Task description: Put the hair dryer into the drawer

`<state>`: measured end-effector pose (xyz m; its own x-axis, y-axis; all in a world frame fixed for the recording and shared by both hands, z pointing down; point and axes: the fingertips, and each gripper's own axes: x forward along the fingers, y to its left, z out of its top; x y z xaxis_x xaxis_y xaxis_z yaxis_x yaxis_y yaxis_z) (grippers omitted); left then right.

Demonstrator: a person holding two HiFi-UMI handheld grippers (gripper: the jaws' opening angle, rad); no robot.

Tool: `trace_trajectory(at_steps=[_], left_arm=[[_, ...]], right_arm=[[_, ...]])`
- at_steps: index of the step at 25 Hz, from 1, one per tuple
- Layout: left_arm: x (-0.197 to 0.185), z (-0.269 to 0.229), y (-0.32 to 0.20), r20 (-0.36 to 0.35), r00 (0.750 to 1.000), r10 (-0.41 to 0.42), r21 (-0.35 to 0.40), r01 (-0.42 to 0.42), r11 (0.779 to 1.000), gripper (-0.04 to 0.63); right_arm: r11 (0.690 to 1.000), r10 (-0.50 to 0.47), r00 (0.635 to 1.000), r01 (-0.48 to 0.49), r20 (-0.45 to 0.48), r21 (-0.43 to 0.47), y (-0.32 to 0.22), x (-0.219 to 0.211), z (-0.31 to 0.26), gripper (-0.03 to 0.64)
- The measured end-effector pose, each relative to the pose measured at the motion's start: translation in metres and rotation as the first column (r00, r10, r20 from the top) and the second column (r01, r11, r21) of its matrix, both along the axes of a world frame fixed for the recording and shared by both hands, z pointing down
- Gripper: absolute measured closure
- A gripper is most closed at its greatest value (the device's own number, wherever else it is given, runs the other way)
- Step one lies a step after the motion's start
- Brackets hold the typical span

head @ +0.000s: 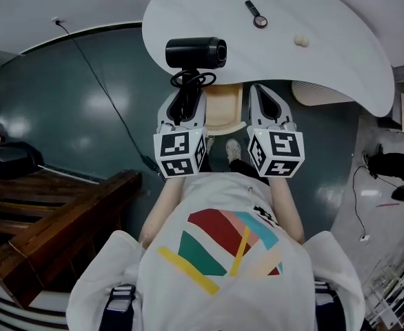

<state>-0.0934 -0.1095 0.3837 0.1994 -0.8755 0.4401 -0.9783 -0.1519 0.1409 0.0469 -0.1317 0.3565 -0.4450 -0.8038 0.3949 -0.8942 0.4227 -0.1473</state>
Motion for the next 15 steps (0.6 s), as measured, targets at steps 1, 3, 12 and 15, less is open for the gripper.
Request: trace_trajectory(at_steps=[1,3,12,15], left_arm=[[0.001,0.000,0.000,0.001,1.000,-0.002,0.002,0.002,1.000,0.400],[0.001,-0.001,0.001,0.004,1.000,-0.006,0.006,0.006,1.000,0.400],[0.001,-0.003,0.004,0.022,1.000,0.005,-0.002,-0.005,1.000,0.400],[0.000,-0.001,0.004,0.019,1.000,0.008,-0.017,-0.008,1.000,0.400]], right_arm=[[1.000,-0.006,1.000,0.006,-0.001,0.003,0.000,-0.001,0.000,0.606],[1.000,-0.019,1.000,0.019,-0.003,0.006,0.000,-0.005,0.000,0.606],[0.999,-0.044,0.999,0.044,0.004,0.005,0.000,-0.016,-0.002,0.606],[0.999,-0.049,0.999,0.049,0.003,-0.005,0.000,-0.017,-0.001,0.606]])
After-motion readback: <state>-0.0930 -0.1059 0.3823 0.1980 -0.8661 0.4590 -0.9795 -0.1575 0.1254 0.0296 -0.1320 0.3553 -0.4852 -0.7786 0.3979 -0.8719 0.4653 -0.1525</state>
